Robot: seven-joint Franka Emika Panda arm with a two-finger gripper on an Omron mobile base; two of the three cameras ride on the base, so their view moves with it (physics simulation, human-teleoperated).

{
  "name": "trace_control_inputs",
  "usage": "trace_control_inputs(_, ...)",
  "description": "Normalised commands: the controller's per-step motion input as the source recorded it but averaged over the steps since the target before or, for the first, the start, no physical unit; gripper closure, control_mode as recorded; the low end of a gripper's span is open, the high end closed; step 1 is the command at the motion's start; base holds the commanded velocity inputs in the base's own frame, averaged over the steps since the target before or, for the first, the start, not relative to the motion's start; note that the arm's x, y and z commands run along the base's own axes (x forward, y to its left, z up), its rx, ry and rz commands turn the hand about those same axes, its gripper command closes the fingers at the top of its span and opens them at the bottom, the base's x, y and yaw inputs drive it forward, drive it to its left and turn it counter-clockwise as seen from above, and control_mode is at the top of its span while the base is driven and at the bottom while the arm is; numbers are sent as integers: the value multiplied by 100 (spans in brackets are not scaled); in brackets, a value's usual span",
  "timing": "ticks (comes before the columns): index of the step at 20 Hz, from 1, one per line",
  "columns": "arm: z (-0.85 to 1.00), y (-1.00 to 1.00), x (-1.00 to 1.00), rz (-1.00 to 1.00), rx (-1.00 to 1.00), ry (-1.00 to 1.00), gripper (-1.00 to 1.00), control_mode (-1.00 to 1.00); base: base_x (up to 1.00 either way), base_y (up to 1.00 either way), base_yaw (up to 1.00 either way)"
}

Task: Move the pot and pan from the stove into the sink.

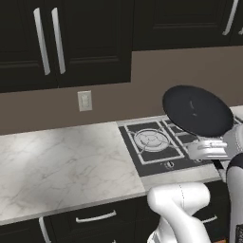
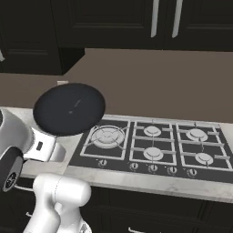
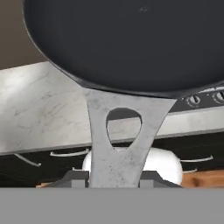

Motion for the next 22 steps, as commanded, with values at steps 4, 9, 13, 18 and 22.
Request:
trace_control_inputs(4, 21, 0, -55, 1, 2, -22, 100, -100, 0, 0, 0)
trace_control_inputs(9, 0, 0, 0, 0, 0, 0, 100, -100, 0, 0, 0)
trace_control_inputs(13, 0, 0, 0, 0, 0, 0, 100, -100, 0, 0, 0)
trace_control_inputs(18, 0, 0, 0, 0, 0, 0, 100, 100, -51, -9, 0)
trace_control_inputs(22, 0, 0, 0, 0, 0, 0, 100, 100, -88, -21, 0)
